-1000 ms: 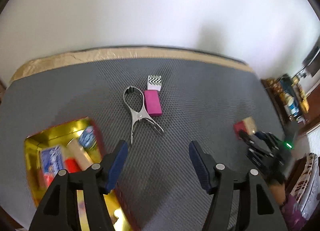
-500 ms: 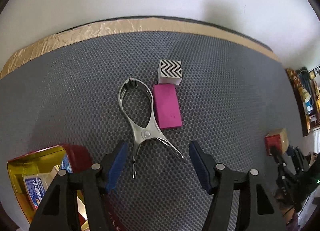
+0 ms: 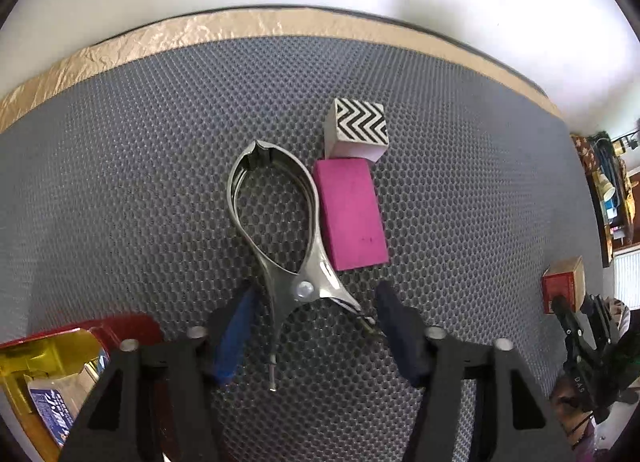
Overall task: Organize rigid objects
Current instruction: 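Grasp the metal clip with the left gripper while the right gripper holds the MARUBI box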
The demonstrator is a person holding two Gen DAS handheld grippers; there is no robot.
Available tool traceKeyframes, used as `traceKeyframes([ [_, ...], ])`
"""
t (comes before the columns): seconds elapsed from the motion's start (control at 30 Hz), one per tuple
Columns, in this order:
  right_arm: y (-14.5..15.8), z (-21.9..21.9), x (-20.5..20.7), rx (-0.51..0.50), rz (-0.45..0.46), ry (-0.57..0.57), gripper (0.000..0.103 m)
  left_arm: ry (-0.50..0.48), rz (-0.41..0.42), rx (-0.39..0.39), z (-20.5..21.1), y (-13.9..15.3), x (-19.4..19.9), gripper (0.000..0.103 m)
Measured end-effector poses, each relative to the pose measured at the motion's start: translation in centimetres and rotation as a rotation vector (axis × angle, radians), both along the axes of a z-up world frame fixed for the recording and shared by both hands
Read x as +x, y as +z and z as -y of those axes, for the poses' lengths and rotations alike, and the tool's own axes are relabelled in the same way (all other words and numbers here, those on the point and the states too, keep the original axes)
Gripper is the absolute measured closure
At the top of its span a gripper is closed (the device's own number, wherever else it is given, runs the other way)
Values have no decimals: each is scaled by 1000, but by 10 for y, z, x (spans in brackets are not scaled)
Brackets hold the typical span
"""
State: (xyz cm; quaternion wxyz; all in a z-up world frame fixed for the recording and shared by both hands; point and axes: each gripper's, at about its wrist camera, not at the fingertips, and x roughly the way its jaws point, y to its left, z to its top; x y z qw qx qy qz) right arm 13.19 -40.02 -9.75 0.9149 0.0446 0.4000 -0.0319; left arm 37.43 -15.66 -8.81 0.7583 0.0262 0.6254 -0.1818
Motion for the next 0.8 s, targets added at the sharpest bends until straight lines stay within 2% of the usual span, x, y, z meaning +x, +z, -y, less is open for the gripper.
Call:
traceKeyframes([
  [0.03,0,0,1,1,-2,-2,61,7,5,2,-3,1,-4,59],
  [0.07,-1,1,1,3,-6,-3,61,18,8,-9,-8,2,-6,61],
  [0.13,-1,1,2,3,-10,-4,61,40,16,-17,-15,6,-16,64],
  [0.33,-3,0,5,-1,-28,-4,61,19,63,-47,-22,30,-55,69],
  [0.37,-3,1,4,2,-28,-4,61,17,67,-62,-25,36,-61,83],
  [0.43,-4,2,4,5,-29,-5,61,15,69,-93,-29,49,-71,103],
  [0.57,-5,3,5,14,-32,-7,61,21,83,-111,-32,64,-86,103],
  [0.67,-6,5,6,24,-35,-8,61,17,68,-99,-29,61,-91,103],
  [0.73,-6,7,5,27,-40,-8,61,17,27,-117,-33,57,-91,103],
  [0.8,-8,8,7,34,-59,-6,60,30,-28,-122,-32,52,-86,98],
])
